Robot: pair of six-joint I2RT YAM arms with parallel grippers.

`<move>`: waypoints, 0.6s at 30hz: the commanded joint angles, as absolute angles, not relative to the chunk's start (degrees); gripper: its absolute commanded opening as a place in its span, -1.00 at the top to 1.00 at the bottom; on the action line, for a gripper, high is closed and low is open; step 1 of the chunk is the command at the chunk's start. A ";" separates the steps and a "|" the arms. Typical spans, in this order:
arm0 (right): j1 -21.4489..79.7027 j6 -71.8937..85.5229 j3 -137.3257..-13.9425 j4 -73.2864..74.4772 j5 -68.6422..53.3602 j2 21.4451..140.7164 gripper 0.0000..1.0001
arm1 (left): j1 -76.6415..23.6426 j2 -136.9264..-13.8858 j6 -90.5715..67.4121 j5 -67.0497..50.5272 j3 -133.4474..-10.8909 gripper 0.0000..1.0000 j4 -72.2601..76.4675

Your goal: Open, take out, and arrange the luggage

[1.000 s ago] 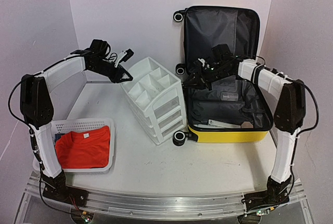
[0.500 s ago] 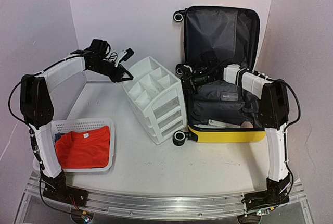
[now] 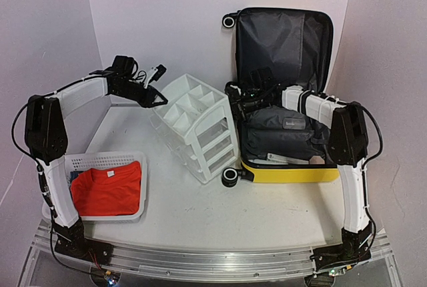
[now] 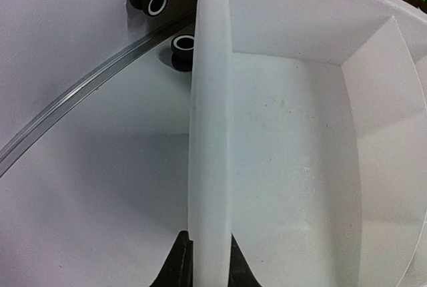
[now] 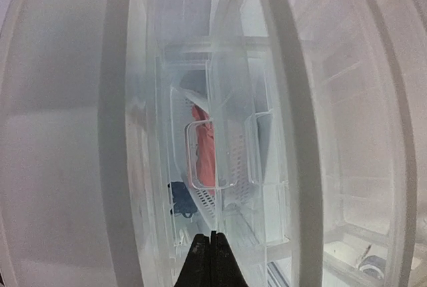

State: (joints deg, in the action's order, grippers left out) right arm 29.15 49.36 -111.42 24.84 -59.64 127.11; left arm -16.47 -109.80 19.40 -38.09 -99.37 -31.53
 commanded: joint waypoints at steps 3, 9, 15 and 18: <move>25.11 52.65 -111.56 21.10 -54.24 125.04 0.80 | -14.72 -106.16 16.30 -48.68 -99.94 1.00 -20.84; 22.23 53.01 -113.18 21.09 -54.94 127.50 0.76 | -13.26 -106.09 17.80 -52.76 -100.45 1.00 -20.71; 23.20 52.88 -114.08 21.24 -58.61 130.03 1.00 | -13.22 -106.32 17.33 -53.84 -101.09 1.00 -20.57; 24.86 52.76 -113.99 21.18 -61.35 131.16 1.00 | -13.25 -106.34 17.31 -53.76 -101.15 1.00 -20.57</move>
